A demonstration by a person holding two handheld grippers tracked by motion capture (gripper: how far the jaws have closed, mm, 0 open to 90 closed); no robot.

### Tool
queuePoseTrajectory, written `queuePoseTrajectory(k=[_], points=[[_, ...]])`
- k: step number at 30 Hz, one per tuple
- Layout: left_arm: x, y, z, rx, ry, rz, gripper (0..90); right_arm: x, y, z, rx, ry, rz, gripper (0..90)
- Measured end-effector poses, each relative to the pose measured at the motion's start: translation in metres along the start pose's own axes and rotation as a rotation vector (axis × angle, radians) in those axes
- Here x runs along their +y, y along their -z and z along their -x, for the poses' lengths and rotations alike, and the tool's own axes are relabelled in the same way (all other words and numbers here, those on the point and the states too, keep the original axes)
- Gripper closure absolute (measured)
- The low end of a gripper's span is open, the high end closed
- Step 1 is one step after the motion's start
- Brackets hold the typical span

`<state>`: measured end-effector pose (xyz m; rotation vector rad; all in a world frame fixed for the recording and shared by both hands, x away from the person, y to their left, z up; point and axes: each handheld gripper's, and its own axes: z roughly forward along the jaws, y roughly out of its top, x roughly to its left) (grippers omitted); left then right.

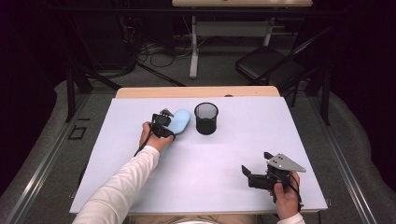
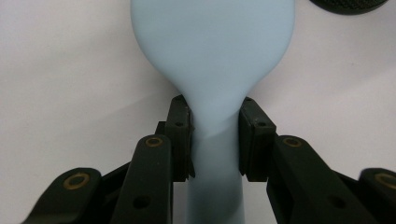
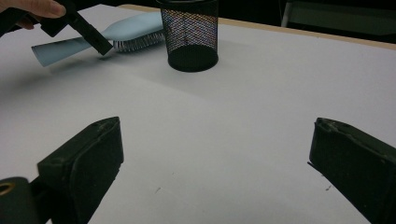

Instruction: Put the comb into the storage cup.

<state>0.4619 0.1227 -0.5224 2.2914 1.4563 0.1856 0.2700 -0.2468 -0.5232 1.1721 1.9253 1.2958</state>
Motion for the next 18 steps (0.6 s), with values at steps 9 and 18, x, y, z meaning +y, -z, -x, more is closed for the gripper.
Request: queuePoseTrajectory(k=[9,18], points=[[-0.001,0.007,-0.002,-0.005,0.001,0.041,69.5,0.000,0.000,0.000,0.000,0.001,0.000,2.5],[-0.001,0.016,0.000,-0.021,-0.007,0.085,69.5,0.000,0.000,0.000,-0.001,-0.001,-0.001,2.6]])
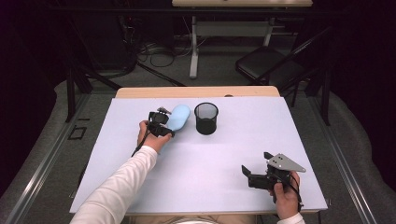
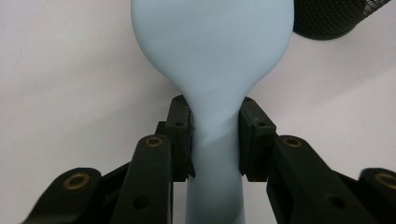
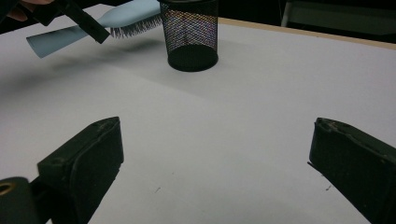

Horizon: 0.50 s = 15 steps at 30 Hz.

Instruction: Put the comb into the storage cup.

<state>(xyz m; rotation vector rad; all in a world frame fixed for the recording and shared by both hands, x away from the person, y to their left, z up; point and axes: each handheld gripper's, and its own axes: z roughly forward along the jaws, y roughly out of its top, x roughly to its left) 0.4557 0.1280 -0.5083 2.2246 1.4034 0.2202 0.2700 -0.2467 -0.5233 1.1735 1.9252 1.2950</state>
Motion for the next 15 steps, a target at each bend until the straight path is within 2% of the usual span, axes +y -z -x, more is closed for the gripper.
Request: queuePoseTrajectory(k=[10,15], points=[[0.000,0.012,-0.002,0.012,-0.022,0.050,69.5,0.000,0.000,0.000,0.000,0.002,-0.002,2.6],[0.000,0.019,-0.004,0.009,-0.013,0.077,69.5,0.000,0.000,0.000,0.000,0.003,-0.002,2.6]])
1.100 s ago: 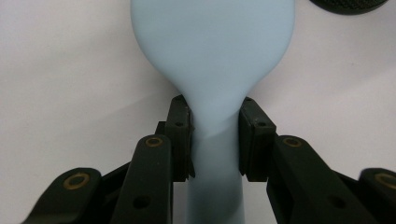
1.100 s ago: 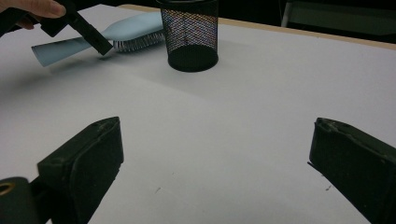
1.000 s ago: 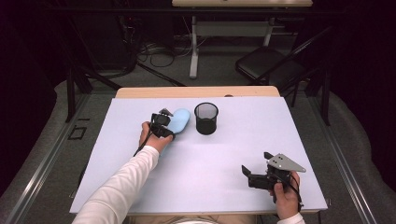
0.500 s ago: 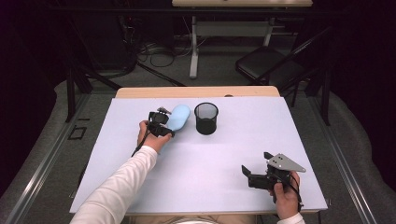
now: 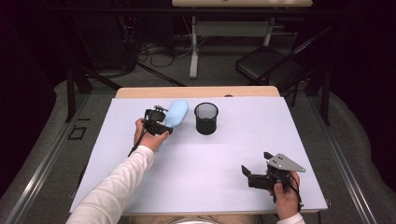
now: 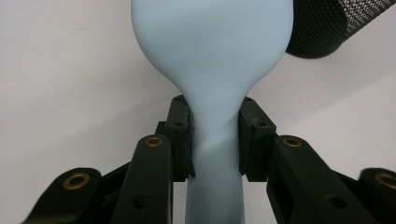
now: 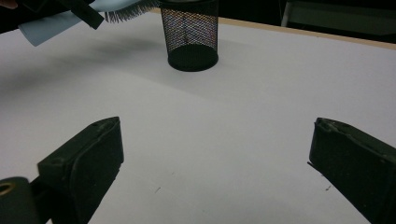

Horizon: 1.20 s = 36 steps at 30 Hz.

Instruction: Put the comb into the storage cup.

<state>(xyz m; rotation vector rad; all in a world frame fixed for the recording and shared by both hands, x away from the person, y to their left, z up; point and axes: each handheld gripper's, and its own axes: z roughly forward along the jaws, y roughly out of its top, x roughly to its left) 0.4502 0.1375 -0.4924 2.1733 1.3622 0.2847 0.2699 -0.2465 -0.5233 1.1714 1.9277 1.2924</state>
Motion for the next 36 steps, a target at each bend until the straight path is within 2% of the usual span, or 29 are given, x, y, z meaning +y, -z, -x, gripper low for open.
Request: queuePoseTrajectory(k=[13,18,20,26,36], points=[[0.001,0.019,-0.005,-0.016,0.008,0.103,69.5,0.000,0.000,0.000,0.001,-0.001,-0.001,2.6],[0.002,0.025,-0.006,-0.023,-0.007,0.126,69.5,0.000,0.000,0.000,0.000,-0.001,-0.001,2.6],[0.001,0.026,-0.006,-0.022,0.003,0.142,69.5,0.000,0.000,0.000,0.000,0.000,-0.001,2.6],[0.001,0.030,-0.008,-0.015,-0.009,0.168,69.6,0.000,0.000,0.000,0.001,-0.002,-0.001,2.6],[0.000,0.036,-0.008,-0.038,-0.031,0.205,69.6,0.000,0.000,0.000,0.000,-0.001,-0.002,2.6]])
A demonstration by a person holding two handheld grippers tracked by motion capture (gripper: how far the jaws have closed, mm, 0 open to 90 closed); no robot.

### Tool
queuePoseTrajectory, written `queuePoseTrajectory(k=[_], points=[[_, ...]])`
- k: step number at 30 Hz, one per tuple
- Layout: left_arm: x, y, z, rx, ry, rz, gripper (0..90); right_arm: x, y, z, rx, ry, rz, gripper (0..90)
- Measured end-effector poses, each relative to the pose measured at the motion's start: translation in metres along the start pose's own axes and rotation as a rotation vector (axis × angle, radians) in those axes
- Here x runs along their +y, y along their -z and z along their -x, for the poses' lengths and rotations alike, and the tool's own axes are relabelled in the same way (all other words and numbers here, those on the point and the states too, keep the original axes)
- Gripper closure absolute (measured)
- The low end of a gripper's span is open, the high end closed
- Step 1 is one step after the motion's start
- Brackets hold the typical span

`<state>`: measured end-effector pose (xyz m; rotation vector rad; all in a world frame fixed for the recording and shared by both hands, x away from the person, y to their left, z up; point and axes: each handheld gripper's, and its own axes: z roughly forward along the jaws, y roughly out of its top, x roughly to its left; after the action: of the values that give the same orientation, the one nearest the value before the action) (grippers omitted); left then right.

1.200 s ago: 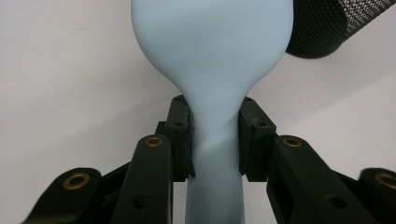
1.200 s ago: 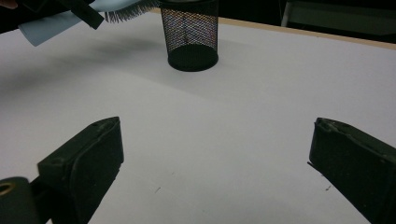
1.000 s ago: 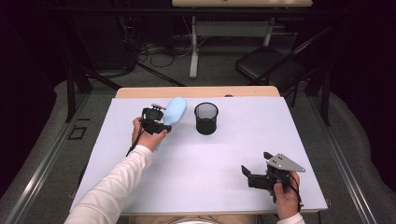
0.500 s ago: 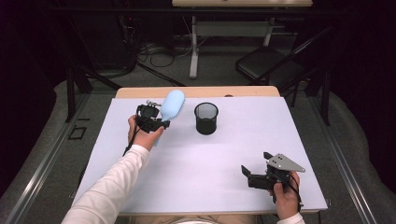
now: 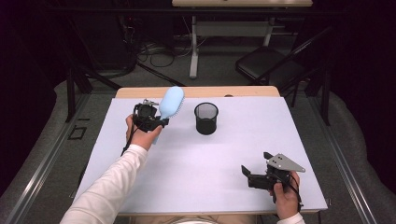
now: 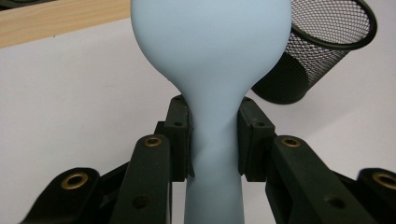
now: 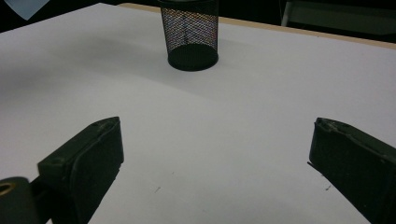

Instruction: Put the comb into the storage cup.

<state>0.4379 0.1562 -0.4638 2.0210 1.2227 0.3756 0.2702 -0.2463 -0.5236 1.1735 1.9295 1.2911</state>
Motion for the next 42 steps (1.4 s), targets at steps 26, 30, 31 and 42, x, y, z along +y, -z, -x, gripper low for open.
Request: queuePoseTrajectory(k=[26,30,31,42], points=[[0.006,0.011,0.013,-0.109,-0.077,0.165,69.5,0.002,0.000,0.005,-0.037,-0.017,-0.013,2.8],[0.006,0.011,0.017,-0.120,-0.093,0.174,69.6,0.002,-0.001,0.006,-0.037,-0.015,-0.015,2.8],[0.006,0.011,0.017,-0.124,-0.095,0.178,69.5,0.002,-0.001,0.006,-0.038,-0.014,-0.015,2.8],[0.010,0.019,0.027,-0.152,-0.106,0.232,69.6,0.005,-0.002,0.006,-0.048,-0.019,-0.027,2.8]])
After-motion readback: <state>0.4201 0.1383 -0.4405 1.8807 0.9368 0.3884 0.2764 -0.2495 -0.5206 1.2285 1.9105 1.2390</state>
